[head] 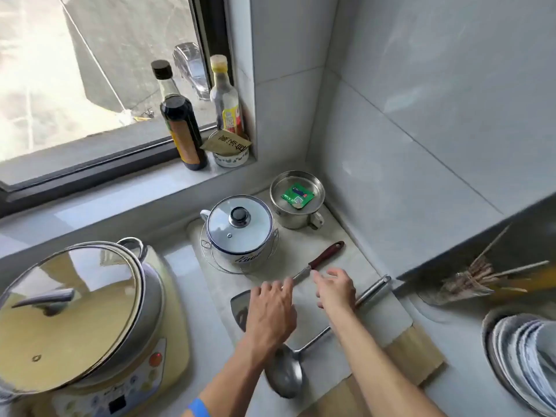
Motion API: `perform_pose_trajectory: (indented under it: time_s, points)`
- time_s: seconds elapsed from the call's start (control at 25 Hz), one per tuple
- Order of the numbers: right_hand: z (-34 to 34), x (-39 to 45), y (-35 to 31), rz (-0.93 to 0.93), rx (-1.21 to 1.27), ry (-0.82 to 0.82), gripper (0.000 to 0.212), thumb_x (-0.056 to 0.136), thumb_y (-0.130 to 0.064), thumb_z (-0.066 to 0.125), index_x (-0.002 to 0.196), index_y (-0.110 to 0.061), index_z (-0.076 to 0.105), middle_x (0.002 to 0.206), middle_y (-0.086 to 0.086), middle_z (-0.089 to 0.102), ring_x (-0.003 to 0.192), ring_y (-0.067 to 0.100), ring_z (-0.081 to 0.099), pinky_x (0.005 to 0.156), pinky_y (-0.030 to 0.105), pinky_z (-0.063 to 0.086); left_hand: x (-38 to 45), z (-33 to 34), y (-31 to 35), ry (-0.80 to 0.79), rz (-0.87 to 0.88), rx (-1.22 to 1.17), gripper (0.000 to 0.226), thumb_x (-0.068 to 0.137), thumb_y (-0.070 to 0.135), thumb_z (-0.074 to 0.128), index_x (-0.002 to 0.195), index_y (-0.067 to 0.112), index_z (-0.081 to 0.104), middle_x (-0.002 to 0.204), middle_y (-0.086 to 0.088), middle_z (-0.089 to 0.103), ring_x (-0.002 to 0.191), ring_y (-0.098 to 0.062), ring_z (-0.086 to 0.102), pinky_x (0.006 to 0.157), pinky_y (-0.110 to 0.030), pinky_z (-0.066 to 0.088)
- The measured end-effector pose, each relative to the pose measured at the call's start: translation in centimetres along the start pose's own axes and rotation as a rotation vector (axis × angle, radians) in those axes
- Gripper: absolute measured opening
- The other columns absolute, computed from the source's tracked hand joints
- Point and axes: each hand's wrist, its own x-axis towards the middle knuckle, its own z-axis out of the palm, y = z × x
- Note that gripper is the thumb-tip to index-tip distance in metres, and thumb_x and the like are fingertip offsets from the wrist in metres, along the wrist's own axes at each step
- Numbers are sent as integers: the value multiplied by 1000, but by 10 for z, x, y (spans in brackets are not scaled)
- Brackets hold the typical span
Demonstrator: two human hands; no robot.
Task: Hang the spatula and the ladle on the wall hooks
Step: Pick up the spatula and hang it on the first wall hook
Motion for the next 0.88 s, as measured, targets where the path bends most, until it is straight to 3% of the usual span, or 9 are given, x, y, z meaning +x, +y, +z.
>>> perform_pose_trajectory:
  time_s: [0.16, 0.28, 0.36, 0.4, 0.48, 0.56, 0.64, 0.8, 0.88]
  points:
    - [19, 53, -1, 68, -37, 20, 52, 63, -48, 75, 105, -19, 63, 99, 14, 74, 90, 39, 71, 80, 54, 59, 40, 25, 2, 13, -117, 111, 16, 76, 17, 58, 92, 17, 58, 84, -6, 68, 80, -33, 62, 85, -48, 48]
    - [28, 70, 9, 94, -16, 30, 47, 64, -42, 77, 101, -19, 61, 97, 16, 74, 80, 37, 72, 77, 54, 60, 45, 37, 2, 11, -126, 191, 16, 66, 4, 59, 75, 16, 64, 70, -6, 65, 67, -31, 63, 88, -52, 52]
    - [30, 78, 11, 146, 141, 11, 36, 71, -29, 78, 99, -19, 58, 91, 16, 74, 58, 29, 68, 57, 44, 60, 51, 36, 5, 47, -98, 199, 21, 61, 1, 50, 69, 16, 63, 64, -5, 63, 62, -29, 62, 86, -49, 55]
    - [31, 81, 12, 171, 238, -8, 30, 75, -23, 77, 99, -17, 58, 86, 15, 74, 50, 23, 62, 44, 34, 53, 52, 36, 6, 50, -86, 182, 21, 61, 2, 47, 69, 16, 62, 63, -5, 62, 62, -29, 62, 85, -48, 56]
    - [29, 78, 9, 172, 352, -46, 16, 81, -15, 74, 94, -13, 64, 73, 9, 71, 43, 14, 54, 34, 22, 42, 50, 36, 8, 71, -76, 165, 23, 62, 3, 44, 71, 17, 60, 65, -5, 61, 63, -28, 61, 85, -45, 56]
    - [24, 72, 7, 132, 372, -69, 5, 83, -15, 73, 80, -14, 70, 63, 1, 68, 40, 8, 50, 34, 21, 44, 39, 37, 11, 127, -84, 137, 25, 64, 5, 41, 74, 19, 60, 67, -2, 60, 64, -25, 62, 88, -45, 55]
    - [18, 58, -1, 89, 382, -99, 11, 84, -18, 72, 76, -10, 73, 59, 0, 62, 40, 6, 46, 38, 21, 46, 29, 29, 12, 169, -115, 92, 29, 66, 5, 40, 76, 21, 61, 68, 2, 59, 64, -21, 63, 92, -46, 53]
    - [-2, 15, -40, -83, 411, -69, 16, 85, -20, 71, 73, -11, 73, 61, -2, 61, 46, 3, 47, 45, 22, 49, 11, -8, 16, 224, -125, 32, 29, 65, -2, 70, 83, 20, 64, 70, 3, 60, 62, -20, 62, 91, -46, 53]
    - [-16, -10, -73, -201, 427, -15, 19, 84, -23, 72, 67, -14, 72, 57, -3, 57, 47, 5, 47, 49, 27, 48, 9, -36, 16, 298, -95, -40, 28, 71, 1, 72, 90, 20, 65, 72, 2, 61, 63, -21, 61, 89, -45, 53]
